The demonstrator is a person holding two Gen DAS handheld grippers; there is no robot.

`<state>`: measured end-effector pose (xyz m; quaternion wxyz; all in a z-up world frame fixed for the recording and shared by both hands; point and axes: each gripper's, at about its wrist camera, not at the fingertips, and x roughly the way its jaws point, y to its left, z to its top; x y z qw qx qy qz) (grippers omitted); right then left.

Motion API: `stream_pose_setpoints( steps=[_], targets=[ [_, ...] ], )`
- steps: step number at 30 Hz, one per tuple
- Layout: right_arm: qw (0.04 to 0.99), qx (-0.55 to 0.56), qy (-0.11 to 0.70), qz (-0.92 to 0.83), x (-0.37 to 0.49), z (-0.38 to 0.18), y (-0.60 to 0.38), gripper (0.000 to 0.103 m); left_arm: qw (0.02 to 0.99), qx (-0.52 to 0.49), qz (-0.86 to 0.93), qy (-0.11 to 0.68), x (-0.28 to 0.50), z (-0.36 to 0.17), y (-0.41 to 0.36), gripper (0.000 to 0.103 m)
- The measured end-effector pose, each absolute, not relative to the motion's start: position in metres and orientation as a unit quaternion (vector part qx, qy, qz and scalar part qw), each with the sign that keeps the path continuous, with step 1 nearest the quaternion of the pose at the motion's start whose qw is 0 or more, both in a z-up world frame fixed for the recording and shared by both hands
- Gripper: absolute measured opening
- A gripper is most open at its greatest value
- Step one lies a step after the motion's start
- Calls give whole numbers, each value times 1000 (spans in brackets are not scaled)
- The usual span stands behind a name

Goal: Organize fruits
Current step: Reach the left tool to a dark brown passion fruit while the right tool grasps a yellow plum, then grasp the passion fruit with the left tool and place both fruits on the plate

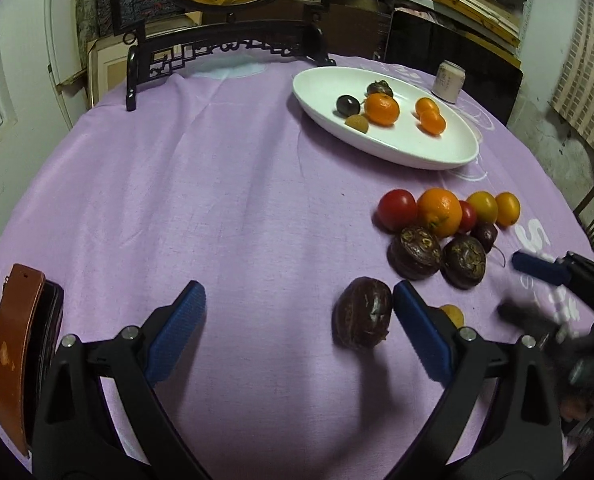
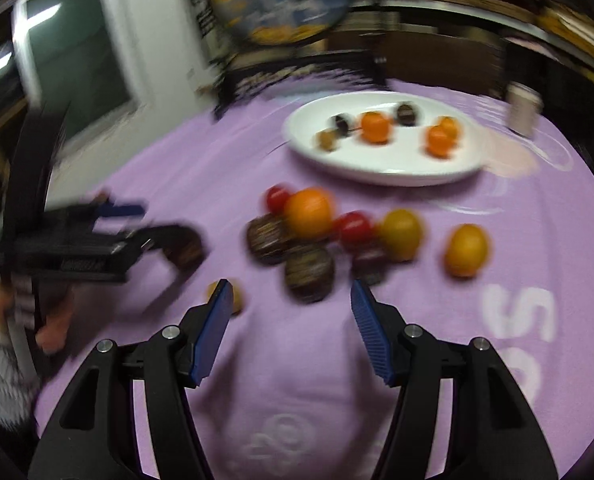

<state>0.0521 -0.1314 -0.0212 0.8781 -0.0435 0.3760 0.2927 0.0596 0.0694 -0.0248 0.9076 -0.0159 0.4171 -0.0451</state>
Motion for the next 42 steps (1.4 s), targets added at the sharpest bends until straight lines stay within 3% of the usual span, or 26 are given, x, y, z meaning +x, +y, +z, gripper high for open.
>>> stream_pose_setpoints(
  steps=[4,11,18,21,25,27,29,33,42],
  targets=[
    [864,-87,387,310,50,-29,-102,56,909,-11,-41,414,57,-23,70,97],
    [845,-81,413,329,64,-36,-88,27,909,-16,-47,414,53,-22,74,97],
    [865,-70,396,299,56,-25,-112,26,907,12,-84,412,45,-24,56,96],
    [884,-12,383,267,63,-15,-146,26,902,32,-103,418,45,-29,43,94],
    [890,51,378,249,72,-9,-173,26,894,72,-130,423,42,-36,19,78],
    [890,59,377,249,73,-8,-176,26,889,84,-135,429,44,-41,12,63],
    [891,58,375,251,72,-8,-175,26,887,81,-138,433,48,-43,10,59],
    [890,54,375,254,69,-8,-173,26,889,67,-134,432,53,-42,14,40],
    [894,71,370,243,79,-2,-185,26,909,36,-102,403,74,-8,29,39]
  ],
)
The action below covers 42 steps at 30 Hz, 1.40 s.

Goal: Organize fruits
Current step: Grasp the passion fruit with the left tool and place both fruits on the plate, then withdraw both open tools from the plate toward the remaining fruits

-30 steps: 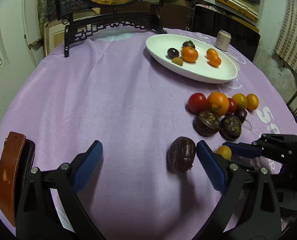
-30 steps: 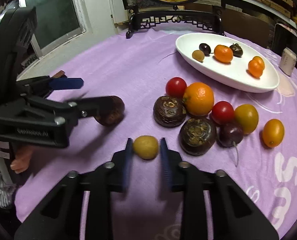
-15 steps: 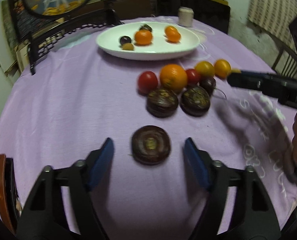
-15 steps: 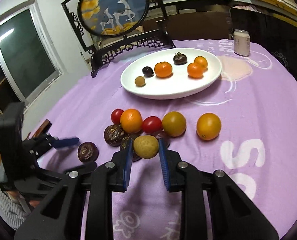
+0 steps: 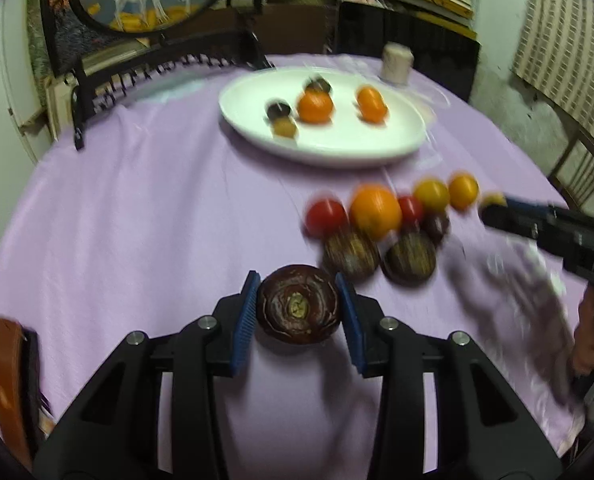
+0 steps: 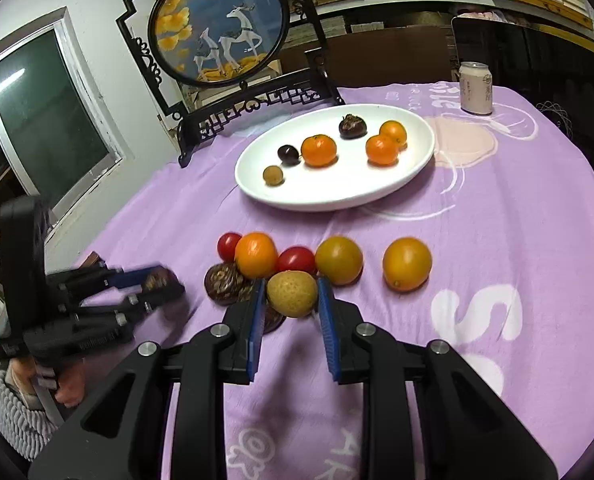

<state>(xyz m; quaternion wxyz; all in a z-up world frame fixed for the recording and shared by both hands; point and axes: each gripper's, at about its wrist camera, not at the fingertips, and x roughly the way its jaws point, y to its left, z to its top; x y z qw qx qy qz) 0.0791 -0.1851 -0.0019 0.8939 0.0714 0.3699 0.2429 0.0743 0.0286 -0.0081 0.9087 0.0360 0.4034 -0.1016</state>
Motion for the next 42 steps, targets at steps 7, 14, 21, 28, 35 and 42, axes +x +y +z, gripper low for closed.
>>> stream_pose_setpoints(
  steps=[7,14,21,28,35,42],
  targets=[
    [898,78,373,219,142,18,-188,26,923,24,-74,376,150,24,15,40],
    [900,82,378,203,201,7,-176,33,919,3,-71,389,207,6,-4,41],
    [913,93,350,187,195,9,-199,53,920,-25,-73,383,206,4,11,55],
    [913,88,353,184,179,8,-204,56,917,-22,-66,392,190,0,17,61],
    [919,80,343,176,156,10,-212,57,926,7,-67,372,159,8,15,72],
    [918,83,348,171,142,5,-219,57,925,24,-55,374,134,0,26,78]
  ],
)
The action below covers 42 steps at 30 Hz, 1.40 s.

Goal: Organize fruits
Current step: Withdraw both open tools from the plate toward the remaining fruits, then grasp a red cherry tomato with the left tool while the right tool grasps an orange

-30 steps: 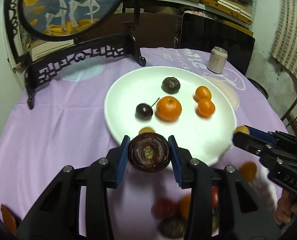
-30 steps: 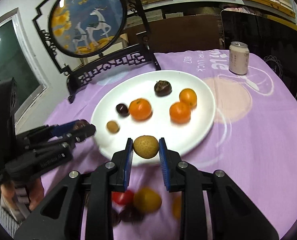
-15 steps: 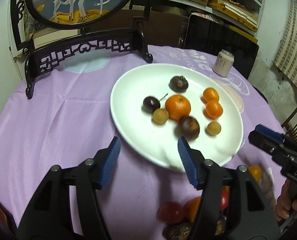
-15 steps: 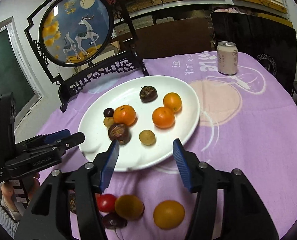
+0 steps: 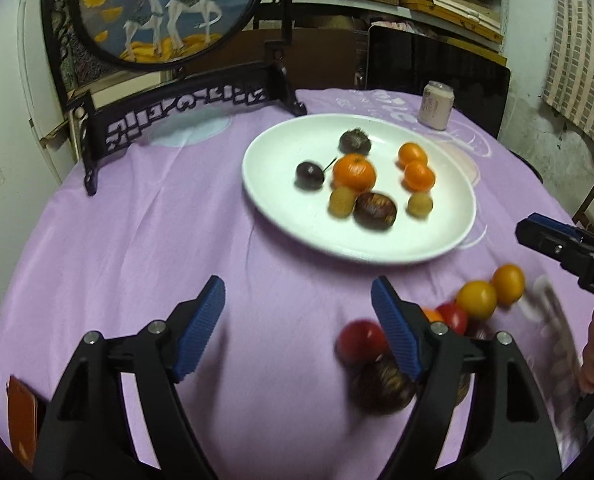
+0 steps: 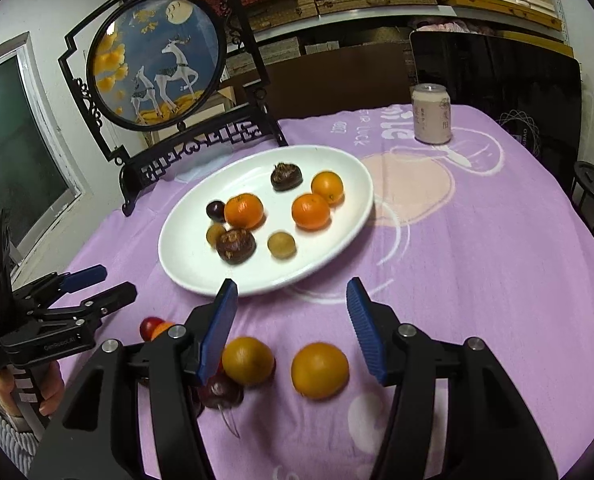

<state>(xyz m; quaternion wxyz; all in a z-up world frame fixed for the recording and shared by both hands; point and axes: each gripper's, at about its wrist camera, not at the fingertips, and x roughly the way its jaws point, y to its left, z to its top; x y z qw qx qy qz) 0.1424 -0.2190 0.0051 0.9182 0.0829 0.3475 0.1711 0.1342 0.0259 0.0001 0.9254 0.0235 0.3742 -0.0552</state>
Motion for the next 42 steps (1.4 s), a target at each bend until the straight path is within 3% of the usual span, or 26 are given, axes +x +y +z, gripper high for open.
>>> stream_pose_setpoints(
  steps=[19,21,26,31,42],
  targets=[
    [915,97,360,152,132,-1,-233,59,904,9,-91,418,130,-24,25,81],
    [916,95,359,152,131,-1,-233,59,905,14,-79,418,132,-27,26,90],
    [916,96,359,152,130,0,-233,59,924,51,20,378,133,-14,47,90],
    [916,98,356,154,128,1,-234,59,922,-29,12,385,137,-7,78,89],
    [913,99,365,152,128,-2,-237,59,922,53,-36,382,107,-20,33,87]
  ],
)
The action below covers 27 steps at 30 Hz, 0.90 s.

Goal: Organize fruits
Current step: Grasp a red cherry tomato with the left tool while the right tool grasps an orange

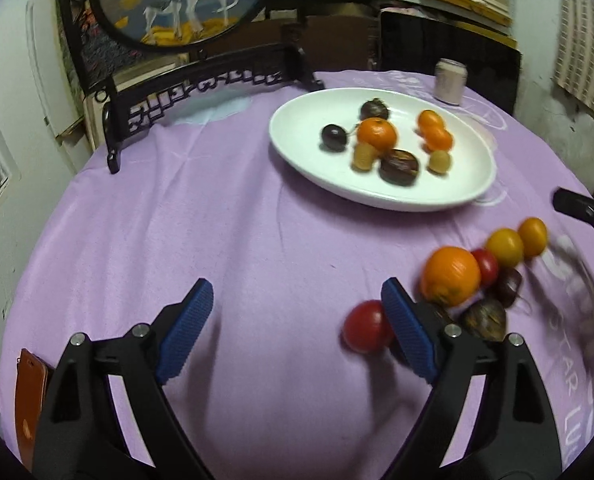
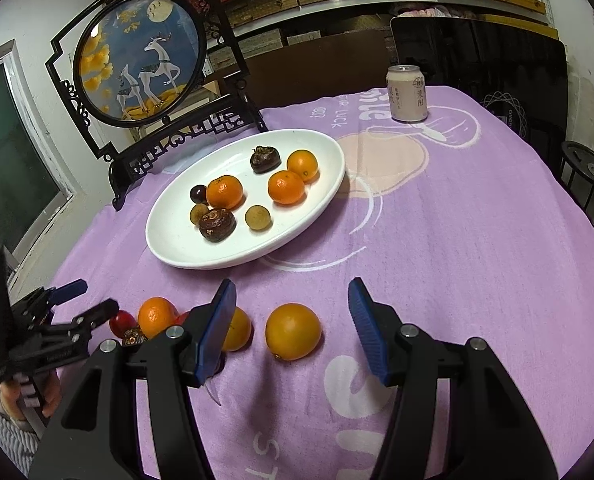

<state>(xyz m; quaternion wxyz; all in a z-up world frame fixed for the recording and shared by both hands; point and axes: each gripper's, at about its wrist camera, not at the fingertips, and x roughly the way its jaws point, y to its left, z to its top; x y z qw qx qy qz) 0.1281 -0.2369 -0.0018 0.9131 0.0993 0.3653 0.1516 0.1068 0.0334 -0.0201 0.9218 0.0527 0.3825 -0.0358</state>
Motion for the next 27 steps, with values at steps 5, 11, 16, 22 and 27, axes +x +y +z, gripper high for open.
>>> stream_pose_setpoints(
  steps=[5,11,16,22,27],
  targets=[
    [913,90,366,155,126,-3,-233,59,916,89,-51,388,95,-29,18,86],
    [913,92,368,151,126,-5,-235,59,911,55,-61,403,101,-30,31,73],
    [911,100,375,143,126,-8,-241,59,905,47,-100,410,89,-31,29,56],
    [908,99,382,140,127,-11,-241,59,898,51,-127,418,87,-36,21,40],
    [905,97,392,137,128,-15,-242,59,893,47,-138,426,84,-38,18,31]
  ],
)
